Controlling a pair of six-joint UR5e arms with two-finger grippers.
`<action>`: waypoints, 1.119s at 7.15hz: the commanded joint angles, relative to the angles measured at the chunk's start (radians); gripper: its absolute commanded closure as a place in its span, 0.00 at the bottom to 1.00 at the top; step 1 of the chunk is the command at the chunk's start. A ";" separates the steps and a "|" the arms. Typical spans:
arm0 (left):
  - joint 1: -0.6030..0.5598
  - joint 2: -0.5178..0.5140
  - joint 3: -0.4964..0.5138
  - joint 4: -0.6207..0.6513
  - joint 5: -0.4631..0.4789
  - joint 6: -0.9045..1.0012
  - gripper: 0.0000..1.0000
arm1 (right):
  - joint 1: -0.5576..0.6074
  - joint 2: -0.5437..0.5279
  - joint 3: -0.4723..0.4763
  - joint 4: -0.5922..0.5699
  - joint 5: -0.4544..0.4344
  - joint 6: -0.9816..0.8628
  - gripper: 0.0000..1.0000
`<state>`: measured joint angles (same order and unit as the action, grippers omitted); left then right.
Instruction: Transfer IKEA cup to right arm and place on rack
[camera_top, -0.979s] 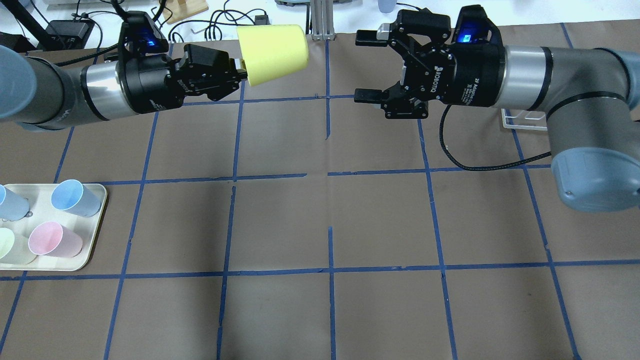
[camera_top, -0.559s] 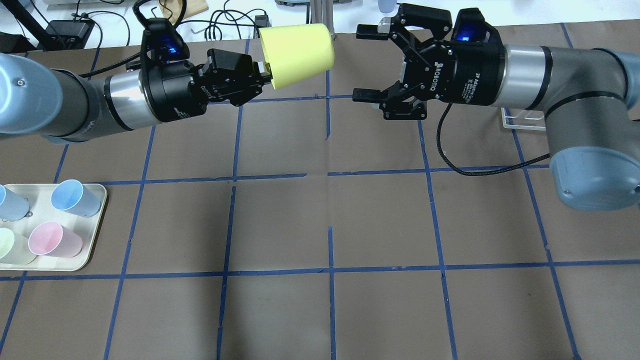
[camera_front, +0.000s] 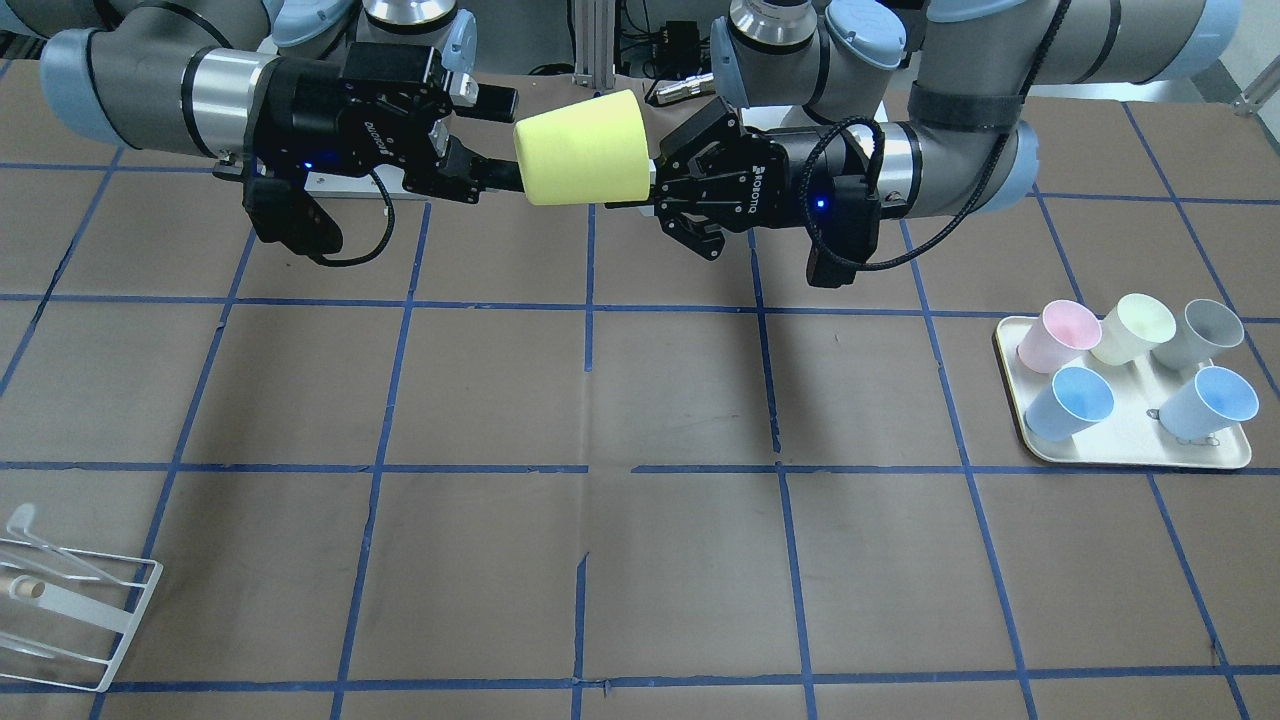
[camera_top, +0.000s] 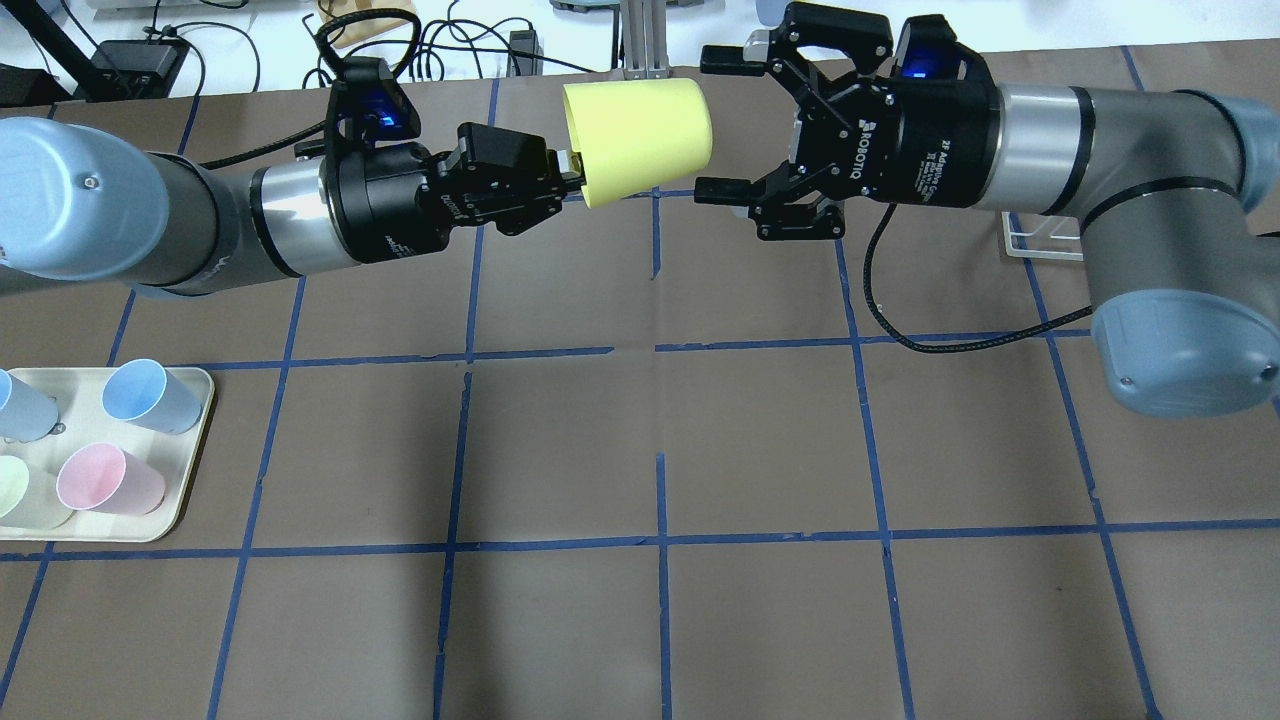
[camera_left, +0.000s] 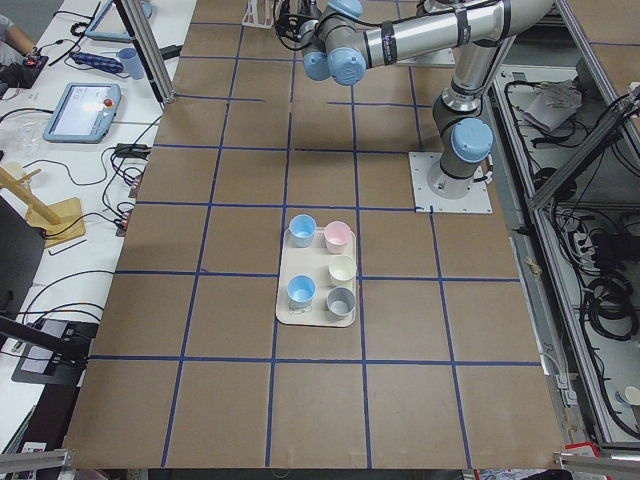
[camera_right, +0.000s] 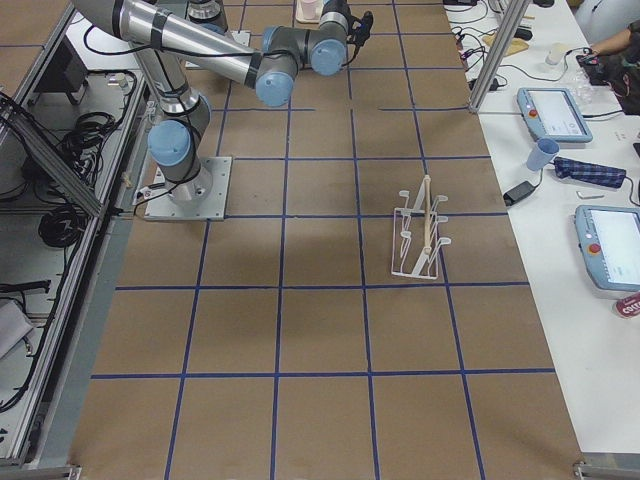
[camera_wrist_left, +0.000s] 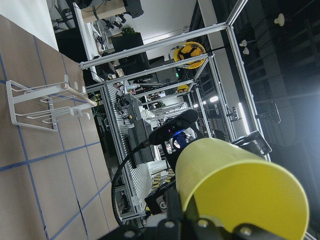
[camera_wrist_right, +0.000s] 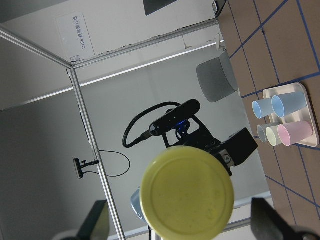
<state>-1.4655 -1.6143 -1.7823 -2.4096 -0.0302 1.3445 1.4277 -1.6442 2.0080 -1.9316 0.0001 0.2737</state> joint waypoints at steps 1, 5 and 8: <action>-0.025 -0.004 0.000 -0.003 -0.007 -0.002 1.00 | 0.008 0.000 -0.002 0.000 -0.002 0.004 0.00; -0.035 0.002 0.001 -0.060 -0.031 -0.001 1.00 | 0.011 0.000 0.000 0.002 -0.003 0.007 0.23; -0.035 0.007 0.010 -0.060 -0.033 -0.002 0.81 | 0.011 0.000 -0.002 0.002 0.000 0.007 0.56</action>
<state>-1.5001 -1.6102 -1.7781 -2.4695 -0.0626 1.3434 1.4387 -1.6444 2.0066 -1.9298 -0.0013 0.2807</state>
